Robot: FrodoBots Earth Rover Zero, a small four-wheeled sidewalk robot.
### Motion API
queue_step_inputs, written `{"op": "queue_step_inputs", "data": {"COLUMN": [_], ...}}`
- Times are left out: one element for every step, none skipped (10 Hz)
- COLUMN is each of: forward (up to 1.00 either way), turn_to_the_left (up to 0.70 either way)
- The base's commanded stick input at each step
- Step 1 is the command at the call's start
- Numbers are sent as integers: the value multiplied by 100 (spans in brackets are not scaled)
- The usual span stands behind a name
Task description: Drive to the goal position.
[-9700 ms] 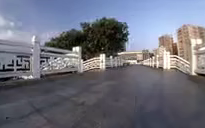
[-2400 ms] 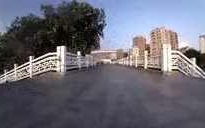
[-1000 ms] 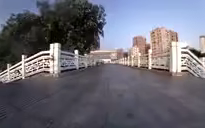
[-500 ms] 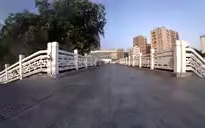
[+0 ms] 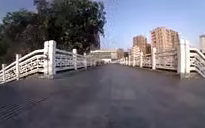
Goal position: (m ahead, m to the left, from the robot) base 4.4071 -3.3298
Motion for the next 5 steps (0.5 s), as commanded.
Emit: {"op": "queue_step_inputs", "data": {"forward": [45,45,45,45,45], "turn_to_the_left": [0,0,0,0,0]}}
